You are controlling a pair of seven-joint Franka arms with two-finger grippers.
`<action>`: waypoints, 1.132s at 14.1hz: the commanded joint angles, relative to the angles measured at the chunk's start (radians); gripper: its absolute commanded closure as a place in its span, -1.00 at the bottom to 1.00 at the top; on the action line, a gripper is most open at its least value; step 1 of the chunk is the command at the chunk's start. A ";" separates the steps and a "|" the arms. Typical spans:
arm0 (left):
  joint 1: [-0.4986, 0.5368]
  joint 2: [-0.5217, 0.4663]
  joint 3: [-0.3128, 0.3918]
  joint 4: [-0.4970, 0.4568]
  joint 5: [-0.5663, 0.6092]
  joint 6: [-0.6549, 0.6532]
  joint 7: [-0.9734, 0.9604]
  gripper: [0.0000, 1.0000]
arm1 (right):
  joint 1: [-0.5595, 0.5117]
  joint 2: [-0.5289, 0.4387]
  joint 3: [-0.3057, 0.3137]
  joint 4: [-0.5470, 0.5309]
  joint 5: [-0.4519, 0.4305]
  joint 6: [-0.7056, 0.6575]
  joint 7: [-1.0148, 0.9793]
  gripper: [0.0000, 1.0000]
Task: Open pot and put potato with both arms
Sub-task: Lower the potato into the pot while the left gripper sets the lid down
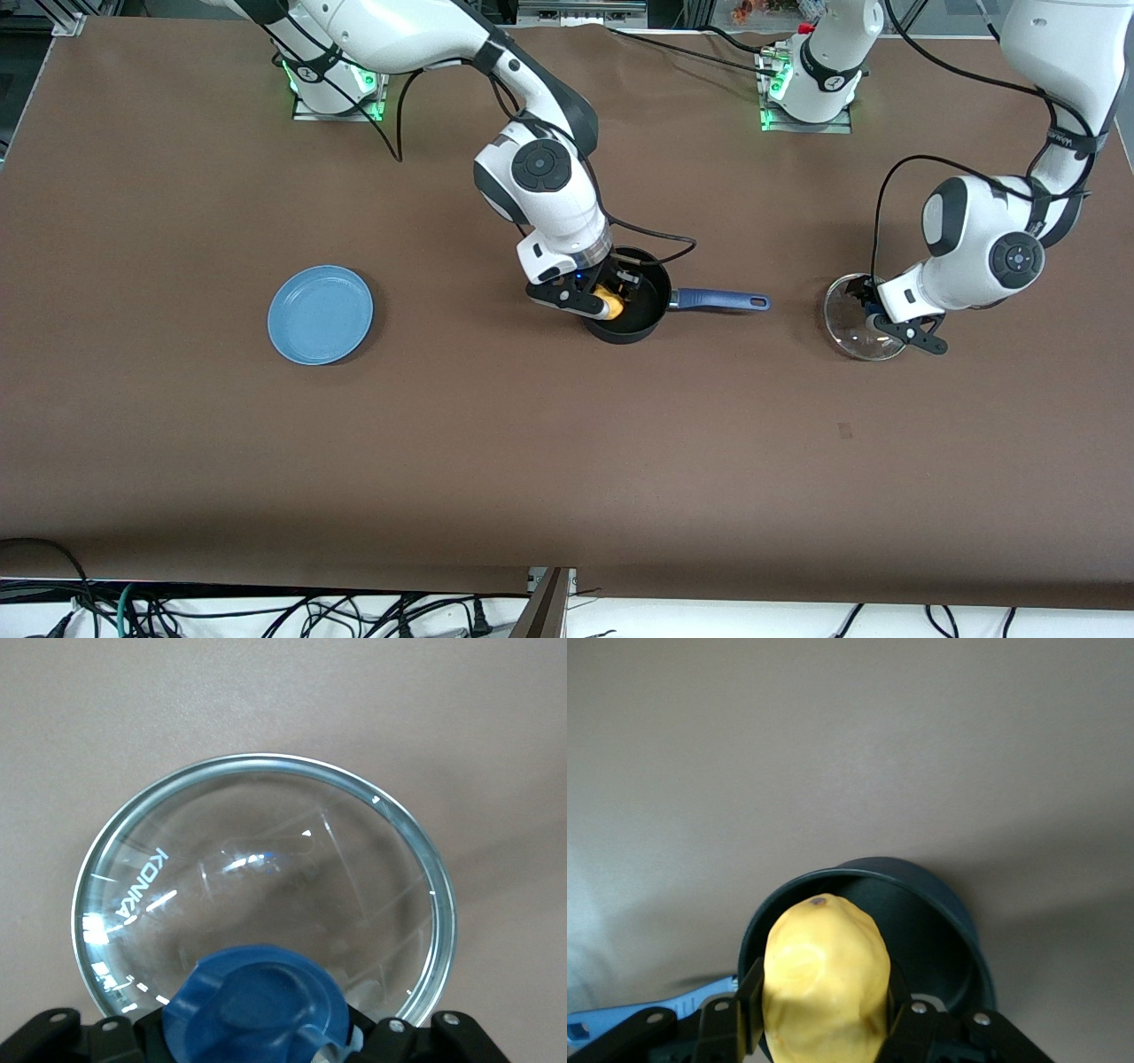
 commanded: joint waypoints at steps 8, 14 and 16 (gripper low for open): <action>0.014 0.032 -0.078 0.362 0.004 -0.388 -0.009 -1.00 | 0.058 0.085 -0.007 0.031 -0.005 0.041 0.027 0.36; 0.013 -0.075 -0.163 0.537 -0.051 -0.627 -0.142 -1.00 | 0.058 0.114 -0.007 0.031 0.006 0.041 0.028 0.06; 0.013 -0.152 -0.210 0.537 -0.051 -0.693 -0.252 -1.00 | 0.060 0.117 -0.007 0.031 0.008 0.041 0.028 0.03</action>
